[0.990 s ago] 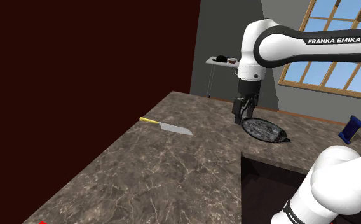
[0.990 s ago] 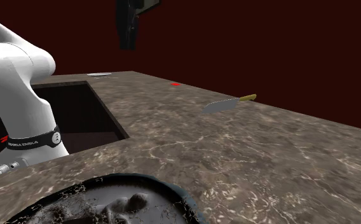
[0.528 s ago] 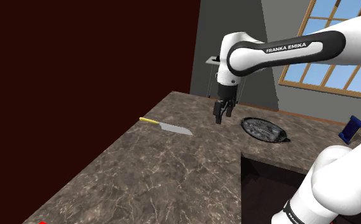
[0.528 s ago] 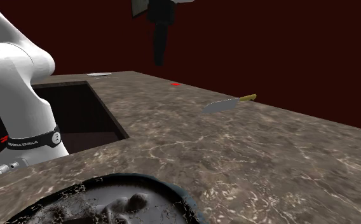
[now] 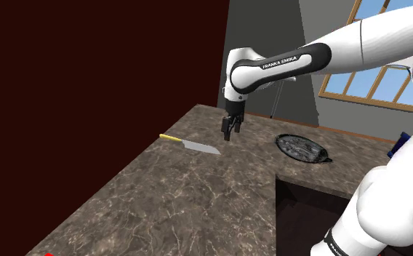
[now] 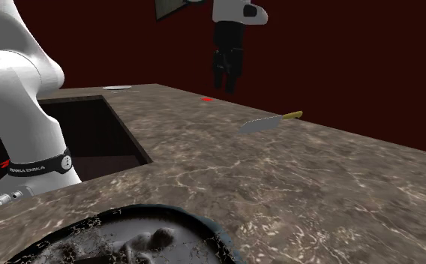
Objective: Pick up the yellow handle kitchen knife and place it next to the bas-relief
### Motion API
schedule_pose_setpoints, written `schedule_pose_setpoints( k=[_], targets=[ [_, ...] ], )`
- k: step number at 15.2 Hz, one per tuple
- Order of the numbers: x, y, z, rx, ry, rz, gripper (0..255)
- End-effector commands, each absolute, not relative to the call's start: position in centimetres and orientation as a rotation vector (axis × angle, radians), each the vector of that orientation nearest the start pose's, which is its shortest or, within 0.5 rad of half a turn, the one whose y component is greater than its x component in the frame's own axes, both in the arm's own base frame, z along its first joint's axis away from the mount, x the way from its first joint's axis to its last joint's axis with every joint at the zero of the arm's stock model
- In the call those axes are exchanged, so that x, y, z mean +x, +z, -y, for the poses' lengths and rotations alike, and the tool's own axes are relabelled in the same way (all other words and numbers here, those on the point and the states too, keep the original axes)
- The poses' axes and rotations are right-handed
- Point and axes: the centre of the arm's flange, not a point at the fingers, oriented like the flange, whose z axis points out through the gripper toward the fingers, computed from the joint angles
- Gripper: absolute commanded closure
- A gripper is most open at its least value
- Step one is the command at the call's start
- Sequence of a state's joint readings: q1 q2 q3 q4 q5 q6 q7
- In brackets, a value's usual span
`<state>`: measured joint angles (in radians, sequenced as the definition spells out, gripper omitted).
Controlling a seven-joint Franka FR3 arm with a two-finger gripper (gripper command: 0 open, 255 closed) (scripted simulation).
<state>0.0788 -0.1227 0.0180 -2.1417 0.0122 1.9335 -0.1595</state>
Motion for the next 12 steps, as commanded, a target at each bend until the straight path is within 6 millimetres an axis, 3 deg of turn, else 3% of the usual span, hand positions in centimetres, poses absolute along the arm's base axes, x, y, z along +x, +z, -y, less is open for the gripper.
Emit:
schedule_pose_setpoints(
  k=[1,12],
  targets=[
    [52.2,43.8,-5.7,-3.096,0.120,0.443,0],
    [64.1,38.7,-10.7,-3.048,0.052,0.712,0]
  ],
)
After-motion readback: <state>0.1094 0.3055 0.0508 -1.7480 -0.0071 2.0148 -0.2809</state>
